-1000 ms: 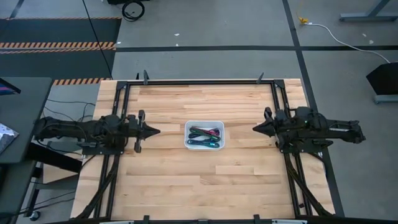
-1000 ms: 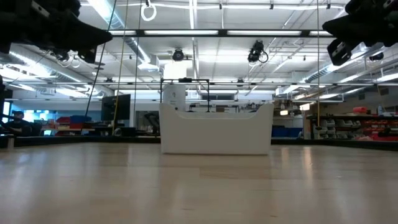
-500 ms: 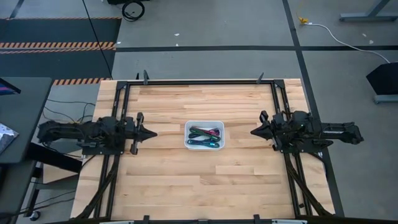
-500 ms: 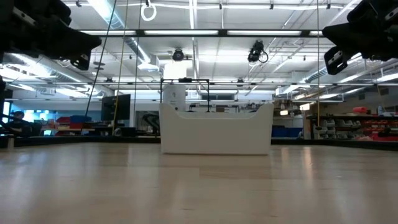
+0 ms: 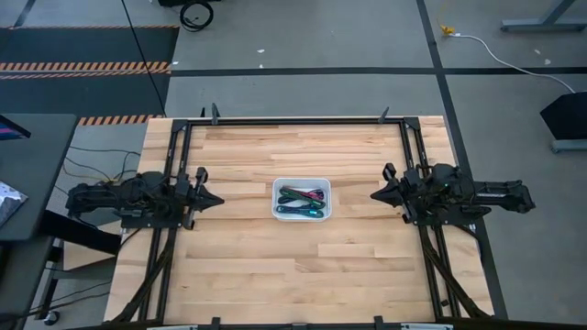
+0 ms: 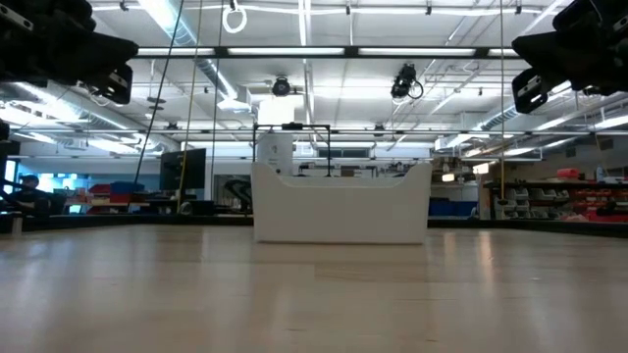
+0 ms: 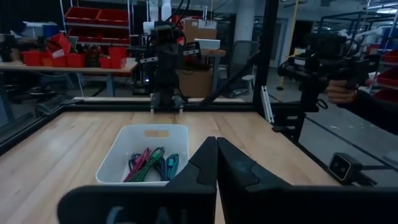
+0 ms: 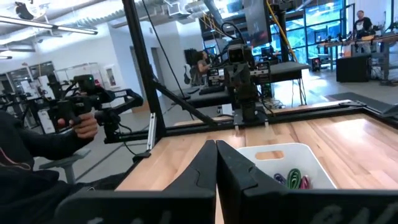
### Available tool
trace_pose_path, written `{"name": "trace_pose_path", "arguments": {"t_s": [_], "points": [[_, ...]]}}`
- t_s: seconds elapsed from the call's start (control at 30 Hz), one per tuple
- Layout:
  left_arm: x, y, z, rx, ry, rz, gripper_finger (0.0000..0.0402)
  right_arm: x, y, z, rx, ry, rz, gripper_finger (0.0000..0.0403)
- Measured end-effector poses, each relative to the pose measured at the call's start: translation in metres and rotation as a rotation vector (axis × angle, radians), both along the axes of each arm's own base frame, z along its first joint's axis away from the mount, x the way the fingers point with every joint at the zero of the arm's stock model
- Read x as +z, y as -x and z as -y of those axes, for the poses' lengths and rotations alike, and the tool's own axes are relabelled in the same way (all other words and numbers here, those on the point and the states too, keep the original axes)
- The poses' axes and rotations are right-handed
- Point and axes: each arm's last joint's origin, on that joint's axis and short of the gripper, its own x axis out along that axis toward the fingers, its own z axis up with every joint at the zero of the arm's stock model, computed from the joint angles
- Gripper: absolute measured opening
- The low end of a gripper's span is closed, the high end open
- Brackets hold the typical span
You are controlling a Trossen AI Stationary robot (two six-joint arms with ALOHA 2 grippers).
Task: Pick and place USB-C Cables
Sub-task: Return to Home Position
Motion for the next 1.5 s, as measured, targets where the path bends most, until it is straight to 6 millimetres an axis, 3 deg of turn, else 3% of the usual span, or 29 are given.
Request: {"name": "trace_pose_path", "arguments": {"t_s": [0.17, 0.27, 0.5, 0.7, 1.5], "points": [[-0.002, -0.001, 0.0, -0.001, -0.004, 0.008, 0.0004, -0.01, -0.003, 0.0, -0.002, -0.018, 0.009, 0.0005], [-0.015, -0.005, 0.0, -0.005, 0.016, 0.041, 0.0004, -0.011, -0.003, 0.001, -0.02, -0.04, -0.005, 0.0005], [-0.013, -0.006, 0.0, 0.006, -0.01, 0.066, 0.0004, -0.011, -0.003, 0.001, -0.025, -0.03, 0.0, 0.0005], [-0.014, -0.006, -0.003, 0.127, -0.109, 0.062, 0.0004, -0.009, -0.003, 0.001, -0.028, -0.02, 0.018, 0.0005], [-0.014, -0.006, -0.004, 0.137, -0.051, 0.057, 0.0005, -0.009, -0.003, 0.001, -0.025, -0.019, 0.018, 0.0005]]}}
